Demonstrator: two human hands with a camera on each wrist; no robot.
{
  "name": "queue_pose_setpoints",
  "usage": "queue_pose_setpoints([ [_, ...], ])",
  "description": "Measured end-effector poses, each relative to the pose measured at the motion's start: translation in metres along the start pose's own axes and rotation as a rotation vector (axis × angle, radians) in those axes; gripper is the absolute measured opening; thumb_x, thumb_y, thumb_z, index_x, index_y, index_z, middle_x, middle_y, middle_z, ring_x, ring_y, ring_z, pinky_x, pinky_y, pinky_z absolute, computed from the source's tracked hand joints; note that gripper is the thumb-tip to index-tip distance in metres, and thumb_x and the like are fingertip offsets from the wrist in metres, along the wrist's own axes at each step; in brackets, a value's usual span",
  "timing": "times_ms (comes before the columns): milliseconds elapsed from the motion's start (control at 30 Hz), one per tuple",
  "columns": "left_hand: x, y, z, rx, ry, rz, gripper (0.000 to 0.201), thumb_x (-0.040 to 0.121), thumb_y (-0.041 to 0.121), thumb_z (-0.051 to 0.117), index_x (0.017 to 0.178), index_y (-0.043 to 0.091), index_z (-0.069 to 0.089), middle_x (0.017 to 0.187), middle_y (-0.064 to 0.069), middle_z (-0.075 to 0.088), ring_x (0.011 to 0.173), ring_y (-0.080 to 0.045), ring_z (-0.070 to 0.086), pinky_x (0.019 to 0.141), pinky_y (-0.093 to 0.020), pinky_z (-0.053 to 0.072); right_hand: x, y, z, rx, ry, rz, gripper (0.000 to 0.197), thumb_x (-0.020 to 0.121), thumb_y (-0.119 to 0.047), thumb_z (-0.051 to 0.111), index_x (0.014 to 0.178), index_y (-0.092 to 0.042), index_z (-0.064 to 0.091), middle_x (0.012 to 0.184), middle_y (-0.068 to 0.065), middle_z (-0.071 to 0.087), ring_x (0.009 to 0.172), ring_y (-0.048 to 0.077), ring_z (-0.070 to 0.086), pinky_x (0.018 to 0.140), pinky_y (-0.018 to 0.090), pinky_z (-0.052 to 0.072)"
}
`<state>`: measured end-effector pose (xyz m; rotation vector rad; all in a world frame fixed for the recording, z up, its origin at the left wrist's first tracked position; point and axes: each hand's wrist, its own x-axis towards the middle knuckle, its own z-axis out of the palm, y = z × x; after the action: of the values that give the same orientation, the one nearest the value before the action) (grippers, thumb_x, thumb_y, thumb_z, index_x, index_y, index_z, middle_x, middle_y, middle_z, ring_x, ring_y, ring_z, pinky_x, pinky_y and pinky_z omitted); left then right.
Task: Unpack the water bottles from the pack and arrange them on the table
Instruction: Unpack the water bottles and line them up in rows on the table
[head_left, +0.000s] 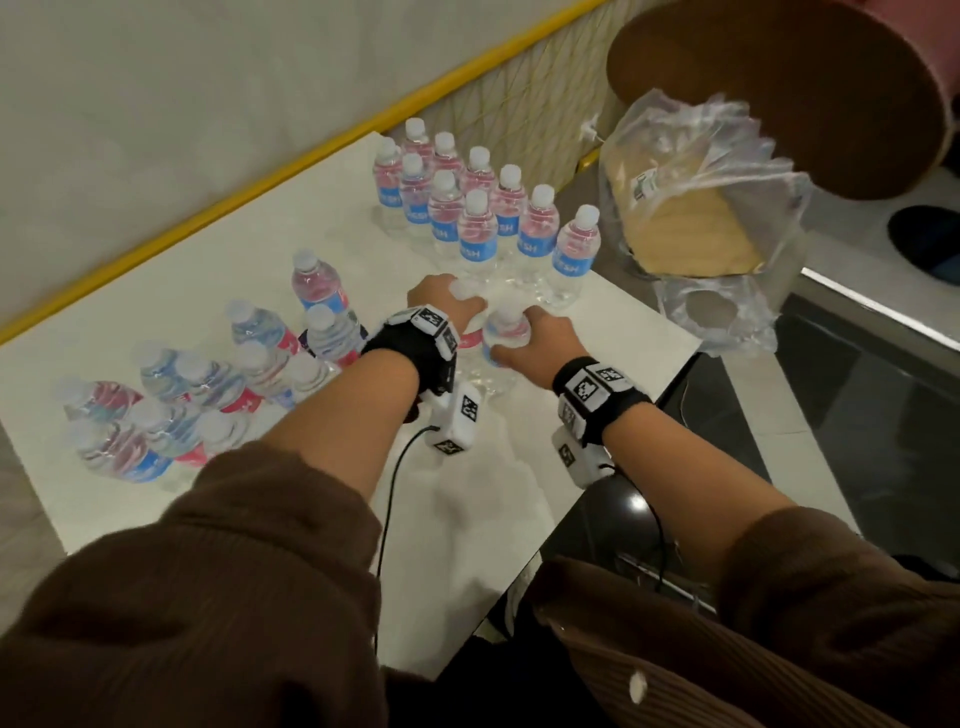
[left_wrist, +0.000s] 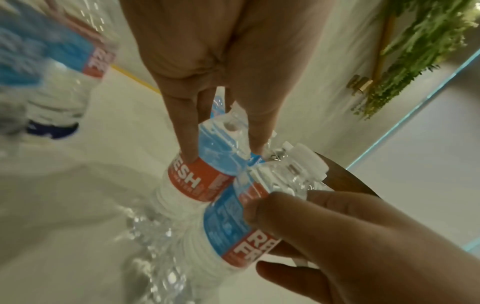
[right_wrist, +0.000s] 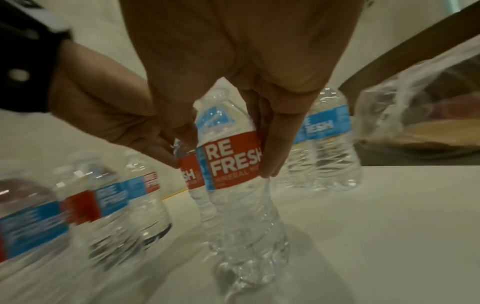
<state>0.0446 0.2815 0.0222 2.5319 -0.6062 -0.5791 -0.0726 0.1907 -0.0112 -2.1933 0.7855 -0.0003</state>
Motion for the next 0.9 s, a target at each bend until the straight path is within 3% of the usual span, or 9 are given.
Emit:
queue_pose_setpoints([
  [167, 0.028, 0.024, 0.021, -0.336, 0.079, -0.028, 0.034, 0.084, 0.033, 0.065, 0.108, 0.009, 0.063, 0.113, -0.011, 0.066, 0.107, -0.030, 0.059, 0.091, -0.033, 0.046, 0.029, 0.020, -0.021, 0.163, 0.099, 0.027, 0.056, 0.078, -0.029, 0.072, 0.126, -0.011, 0.050, 0.122, 0.007, 0.061, 0.108, 0.023, 0.059, 0.084, 0.026, 0.043],
  [233, 0.041, 0.027, 0.029, -0.404, 0.067, -0.005, 0.038, 0.083, 0.028, 0.066, 0.117, 0.013, 0.060, 0.118, -0.009, 0.064, 0.110, -0.029, 0.058, 0.095, -0.036, 0.047, 0.037, 0.027, -0.025, 0.259, 0.132, 0.020, 0.054, 0.079, -0.025, 0.072, 0.127, -0.014, 0.050, 0.123, 0.005, 0.061, 0.108, 0.020, 0.059, 0.085, 0.024, 0.042],
  [333, 0.052, 0.019, 0.043, -0.513, 0.070, 0.048, 0.055, 0.079, 0.015, 0.069, 0.131, 0.015, 0.050, 0.127, -0.006, 0.059, 0.115, -0.026, 0.056, 0.100, -0.038, 0.046, 0.048, 0.041, -0.022, 0.327, 0.125, 0.045, 0.064, 0.077, -0.019, 0.074, 0.133, -0.015, 0.043, 0.129, 0.005, 0.056, 0.110, 0.017, 0.055, 0.088, 0.025, 0.042],
  [500, 0.065, -0.011, 0.079, -0.513, -0.008, -0.064, 0.079, 0.078, 0.006, 0.069, 0.145, 0.013, 0.028, 0.146, -0.007, 0.042, 0.132, -0.026, 0.043, 0.109, -0.042, 0.037, 0.062, 0.066, -0.005, 0.309, 0.035, 0.151, 0.079, 0.077, -0.025, 0.076, 0.142, -0.017, 0.031, 0.140, 0.008, 0.046, 0.124, 0.027, 0.049, 0.100, 0.035, 0.042],
  [600, 0.070, -0.014, 0.087, -0.526, 0.021, -0.050, 0.070, 0.080, 0.010, 0.070, 0.141, 0.015, 0.036, 0.138, -0.009, 0.049, 0.123, -0.027, 0.051, 0.103, -0.037, 0.043, 0.067, 0.071, 0.000, 0.316, 0.020, 0.144, 0.074, 0.079, -0.027, 0.074, 0.140, -0.018, 0.034, 0.138, 0.007, 0.049, 0.121, 0.027, 0.052, 0.098, 0.033, 0.043],
  [733, 0.079, -0.016, 0.093, -0.462, 0.089, -0.039, 0.067, 0.070, 0.019, 0.080, 0.128, 0.010, 0.048, 0.122, -0.015, 0.052, 0.106, -0.028, 0.058, 0.093, -0.038, 0.049, 0.073, 0.073, 0.003, 0.312, 0.048, 0.106, 0.064, 0.080, -0.027, 0.073, 0.134, -0.016, 0.042, 0.132, 0.006, 0.053, 0.115, 0.025, 0.054, 0.092, 0.027, 0.043],
  [900, 0.082, -0.024, 0.103, -0.490, 0.021, -0.069, 0.062, 0.073, 0.011, 0.077, 0.115, 0.011, 0.032, 0.117, -0.011, 0.055, 0.110, -0.028, 0.058, 0.090, -0.033, 0.046, 0.079, 0.075, 0.008, 0.290, 0.064, 0.102, 0.063, 0.078, -0.029, 0.075, 0.131, -0.014, 0.045, 0.131, 0.008, 0.052, 0.116, 0.025, 0.052, 0.095, 0.031, 0.044],
])
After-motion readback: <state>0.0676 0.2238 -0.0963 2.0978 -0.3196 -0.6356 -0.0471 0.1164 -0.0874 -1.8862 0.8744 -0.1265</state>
